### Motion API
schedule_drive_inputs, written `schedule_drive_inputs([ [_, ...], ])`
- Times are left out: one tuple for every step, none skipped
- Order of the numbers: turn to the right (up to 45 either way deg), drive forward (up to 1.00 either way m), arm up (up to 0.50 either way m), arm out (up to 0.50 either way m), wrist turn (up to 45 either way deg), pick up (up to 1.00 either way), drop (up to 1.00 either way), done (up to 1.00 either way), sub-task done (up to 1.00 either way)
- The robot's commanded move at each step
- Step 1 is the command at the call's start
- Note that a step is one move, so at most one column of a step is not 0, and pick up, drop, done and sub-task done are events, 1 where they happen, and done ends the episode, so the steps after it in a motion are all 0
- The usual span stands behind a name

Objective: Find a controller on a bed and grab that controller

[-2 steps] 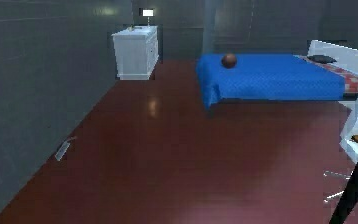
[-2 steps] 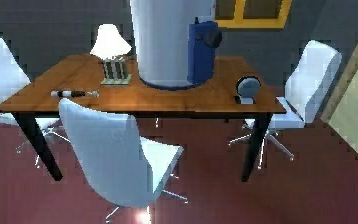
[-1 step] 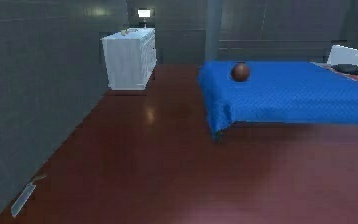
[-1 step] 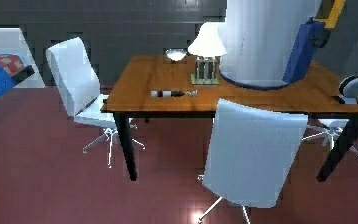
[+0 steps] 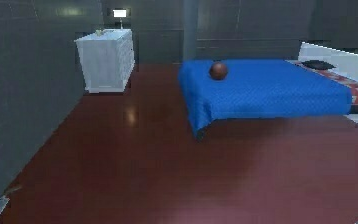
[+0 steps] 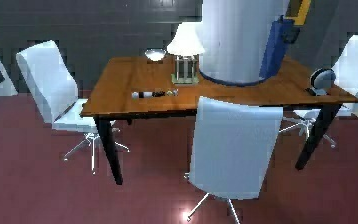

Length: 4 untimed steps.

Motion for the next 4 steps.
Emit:
schedule_drive_inputs([
  [0.0,1.00,0.00,0.00,0.0,0.00,0.00,0.00,0.00],
  [0.0,0.35,0.00,0.00,0.0,0.00,0.00,0.00,0.00],
  [-45.0,0.00,0.00,0.00,0.0,0.00,0.00,0.00,0.00],
  [0.0,0.40,0.00,0.00,0.0,0.00,0.00,0.00,0.00],
])
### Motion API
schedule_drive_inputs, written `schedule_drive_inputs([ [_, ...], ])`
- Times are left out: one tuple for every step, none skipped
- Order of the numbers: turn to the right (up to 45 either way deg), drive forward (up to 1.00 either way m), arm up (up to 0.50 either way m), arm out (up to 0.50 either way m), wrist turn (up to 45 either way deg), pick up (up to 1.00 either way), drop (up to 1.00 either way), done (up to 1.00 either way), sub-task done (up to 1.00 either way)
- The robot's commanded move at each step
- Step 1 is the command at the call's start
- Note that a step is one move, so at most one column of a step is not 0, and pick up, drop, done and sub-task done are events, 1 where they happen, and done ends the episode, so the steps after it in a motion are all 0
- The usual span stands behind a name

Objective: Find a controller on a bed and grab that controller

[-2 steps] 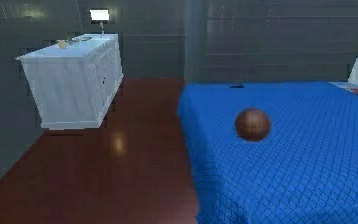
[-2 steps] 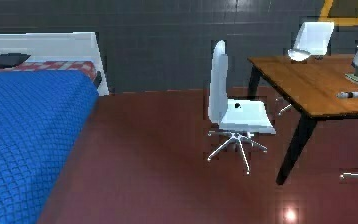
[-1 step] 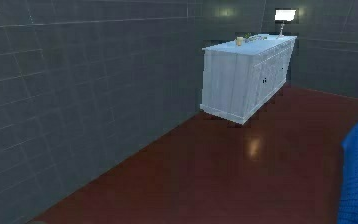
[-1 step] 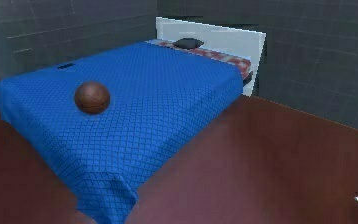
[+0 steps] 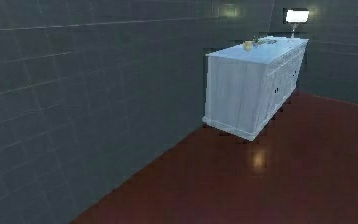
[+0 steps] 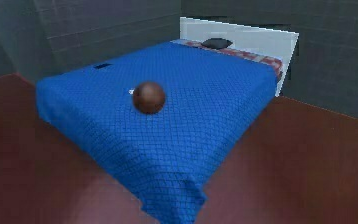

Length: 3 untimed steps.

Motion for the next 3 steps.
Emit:
schedule_drive_inputs([
  [33.0,0.00,0.00,0.00,0.0,0.00,0.00,0.00,0.00],
  [0.0,0.70,0.00,0.00,0.0,0.00,0.00,0.00,0.00],
  [-15.0,0.00,0.00,0.00,0.0,0.00,0.00,0.00,0.00],
])
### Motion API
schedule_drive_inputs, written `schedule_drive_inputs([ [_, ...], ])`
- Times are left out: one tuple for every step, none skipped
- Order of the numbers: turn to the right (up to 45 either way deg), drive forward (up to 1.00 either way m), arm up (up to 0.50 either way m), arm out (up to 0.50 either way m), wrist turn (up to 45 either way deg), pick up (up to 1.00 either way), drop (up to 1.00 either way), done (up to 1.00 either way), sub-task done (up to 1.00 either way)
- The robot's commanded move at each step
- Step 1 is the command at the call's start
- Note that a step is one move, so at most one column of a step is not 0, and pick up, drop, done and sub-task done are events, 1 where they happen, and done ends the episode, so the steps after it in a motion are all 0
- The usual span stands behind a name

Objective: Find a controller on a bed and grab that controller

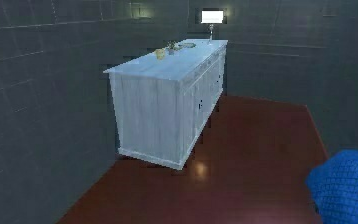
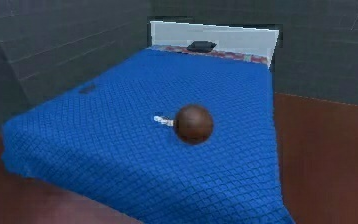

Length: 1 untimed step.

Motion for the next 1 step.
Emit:
schedule_drive_inputs([
  [-3.0,0.00,0.00,0.00,0.0,0.00,0.00,0.00,0.00],
])
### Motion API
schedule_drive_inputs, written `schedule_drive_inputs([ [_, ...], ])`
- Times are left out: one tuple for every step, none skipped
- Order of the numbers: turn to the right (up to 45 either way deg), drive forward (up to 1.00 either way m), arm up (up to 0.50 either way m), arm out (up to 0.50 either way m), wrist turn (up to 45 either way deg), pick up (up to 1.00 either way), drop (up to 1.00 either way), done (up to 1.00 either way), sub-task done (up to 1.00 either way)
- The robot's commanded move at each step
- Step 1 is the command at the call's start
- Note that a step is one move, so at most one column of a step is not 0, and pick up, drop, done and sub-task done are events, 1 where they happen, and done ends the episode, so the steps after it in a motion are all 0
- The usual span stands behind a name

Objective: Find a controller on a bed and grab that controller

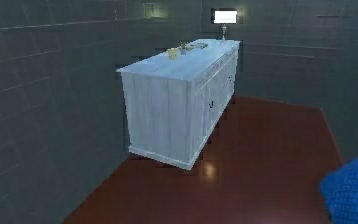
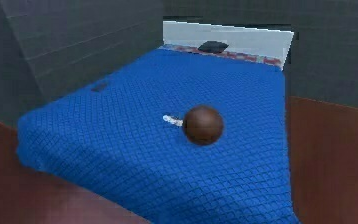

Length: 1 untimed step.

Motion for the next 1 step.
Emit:
schedule_drive_inputs([
  [45.0,0.00,0.00,0.00,0.0,0.00,0.00,0.00,0.00],
])
